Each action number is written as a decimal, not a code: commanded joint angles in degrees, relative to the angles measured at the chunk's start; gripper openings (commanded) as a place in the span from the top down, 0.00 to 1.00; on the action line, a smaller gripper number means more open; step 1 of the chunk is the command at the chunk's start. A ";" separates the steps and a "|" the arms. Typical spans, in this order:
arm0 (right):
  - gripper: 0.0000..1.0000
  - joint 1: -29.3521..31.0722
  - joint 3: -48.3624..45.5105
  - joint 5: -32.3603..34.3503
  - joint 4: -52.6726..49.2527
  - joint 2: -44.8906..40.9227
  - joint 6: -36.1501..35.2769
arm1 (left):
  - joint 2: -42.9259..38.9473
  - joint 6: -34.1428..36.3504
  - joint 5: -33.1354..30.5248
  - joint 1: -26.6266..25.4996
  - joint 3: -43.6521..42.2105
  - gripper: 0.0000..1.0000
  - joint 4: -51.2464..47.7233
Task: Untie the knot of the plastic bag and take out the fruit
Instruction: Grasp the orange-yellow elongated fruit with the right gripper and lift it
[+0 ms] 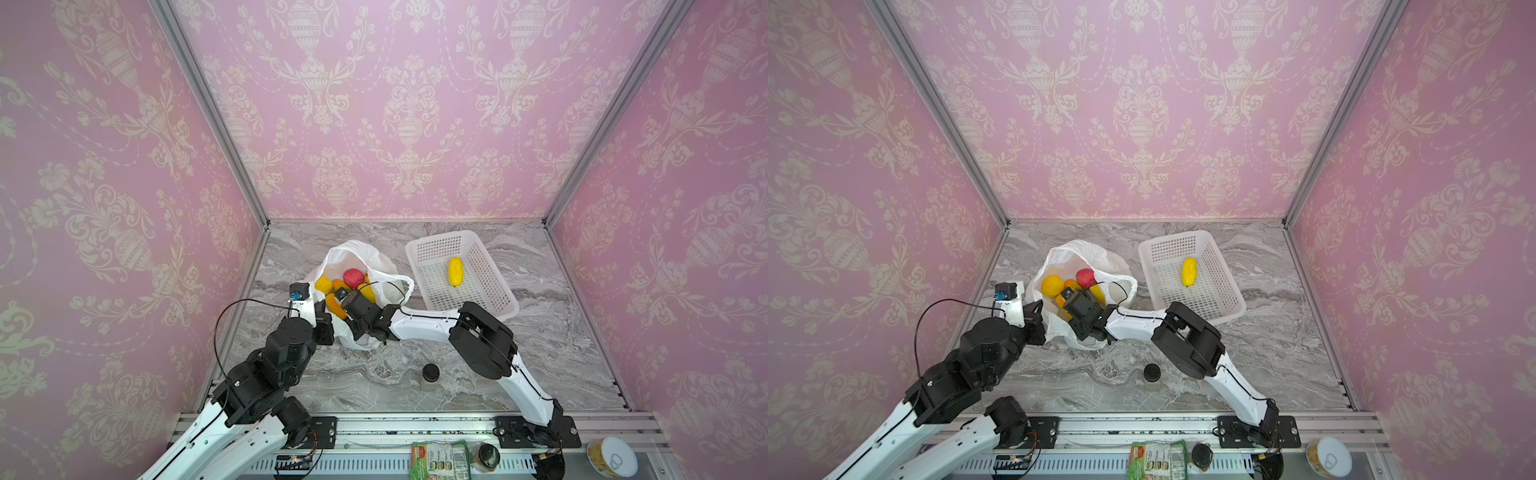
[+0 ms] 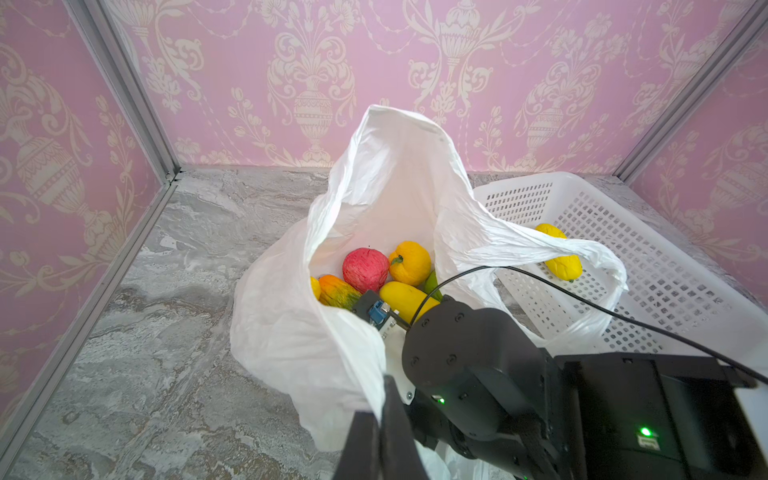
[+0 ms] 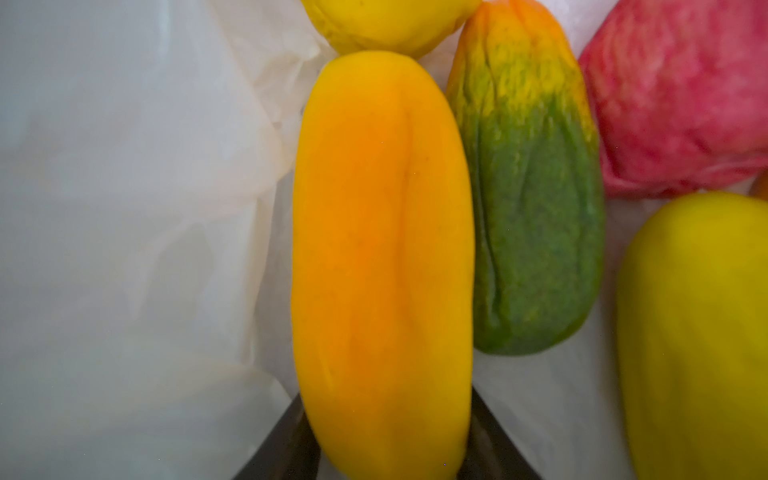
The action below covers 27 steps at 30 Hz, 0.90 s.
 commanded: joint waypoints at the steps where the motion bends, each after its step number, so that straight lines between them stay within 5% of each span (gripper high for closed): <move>1: 0.57 0.38 -4.56 0.02 2.95 -7.21 1.08 | -0.31 1.46 -2.13 0.39 -0.84 1.00 0.66; 15: 0.77 0.38 -23.11 0.65 14.34 -24.43 0.53 | -3.18 3.29 -6.21 0.38 -3.80 1.00 0.43; 27: 0.82 0.65 -34.02 -0.02 19.17 -38.02 -4.45 | -2.64 3.48 -6.51 0.40 -3.70 1.00 0.44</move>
